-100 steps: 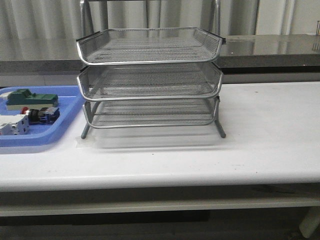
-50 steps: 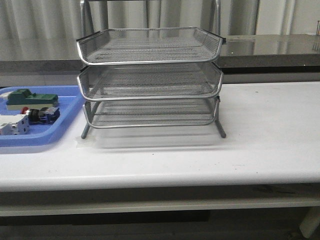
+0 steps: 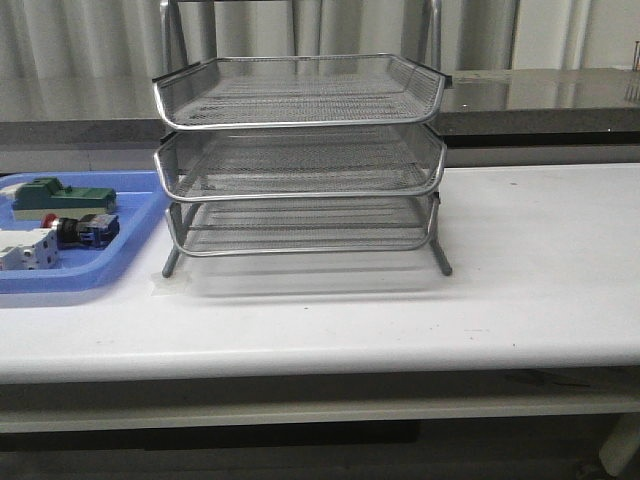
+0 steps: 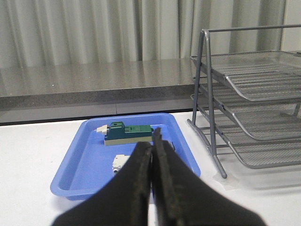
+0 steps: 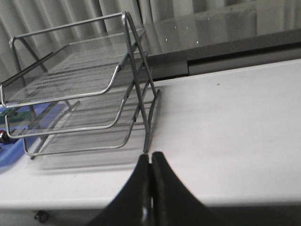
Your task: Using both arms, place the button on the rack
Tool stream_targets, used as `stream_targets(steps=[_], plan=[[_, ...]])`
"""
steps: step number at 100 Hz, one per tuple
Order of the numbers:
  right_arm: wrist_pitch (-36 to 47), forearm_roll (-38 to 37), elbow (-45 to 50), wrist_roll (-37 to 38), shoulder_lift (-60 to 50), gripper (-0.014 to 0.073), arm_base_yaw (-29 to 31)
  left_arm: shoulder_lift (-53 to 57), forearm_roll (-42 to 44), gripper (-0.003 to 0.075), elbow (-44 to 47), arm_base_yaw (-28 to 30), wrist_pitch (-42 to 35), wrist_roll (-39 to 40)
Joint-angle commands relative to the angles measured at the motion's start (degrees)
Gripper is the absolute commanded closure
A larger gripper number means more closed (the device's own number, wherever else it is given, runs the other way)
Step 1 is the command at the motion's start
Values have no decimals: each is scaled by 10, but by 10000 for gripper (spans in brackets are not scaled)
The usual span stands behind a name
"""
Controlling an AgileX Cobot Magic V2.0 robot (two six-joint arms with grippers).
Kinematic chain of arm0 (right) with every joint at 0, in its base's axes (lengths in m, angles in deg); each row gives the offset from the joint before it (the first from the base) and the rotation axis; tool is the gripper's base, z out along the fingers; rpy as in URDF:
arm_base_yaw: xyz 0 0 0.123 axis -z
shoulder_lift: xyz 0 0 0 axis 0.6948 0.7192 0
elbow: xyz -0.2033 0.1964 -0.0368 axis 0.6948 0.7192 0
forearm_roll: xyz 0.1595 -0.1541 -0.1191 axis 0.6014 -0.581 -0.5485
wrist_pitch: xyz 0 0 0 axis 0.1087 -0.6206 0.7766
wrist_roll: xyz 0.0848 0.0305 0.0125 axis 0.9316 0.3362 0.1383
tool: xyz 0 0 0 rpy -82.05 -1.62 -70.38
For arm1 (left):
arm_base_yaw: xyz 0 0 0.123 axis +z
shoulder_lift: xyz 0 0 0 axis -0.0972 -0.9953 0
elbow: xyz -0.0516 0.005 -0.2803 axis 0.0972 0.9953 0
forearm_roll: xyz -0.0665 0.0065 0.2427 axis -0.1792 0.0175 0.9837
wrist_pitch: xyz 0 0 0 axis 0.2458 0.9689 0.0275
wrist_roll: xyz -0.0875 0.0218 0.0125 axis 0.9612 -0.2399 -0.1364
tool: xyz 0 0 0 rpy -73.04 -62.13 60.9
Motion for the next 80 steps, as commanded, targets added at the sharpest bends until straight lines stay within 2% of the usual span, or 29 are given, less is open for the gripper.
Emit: stream_targets(steps=[1, 44, 80], plan=[[-15, 1, -63, -1, 51, 651, 2, 20, -5, 716, 27, 0, -47, 5], [-199, 2, -244, -1, 279, 651, 2, 20, -5, 716, 27, 0, -47, 5], [-187, 26, -253, -1, 366, 628, 2, 20, -5, 716, 27, 0, -47, 5]])
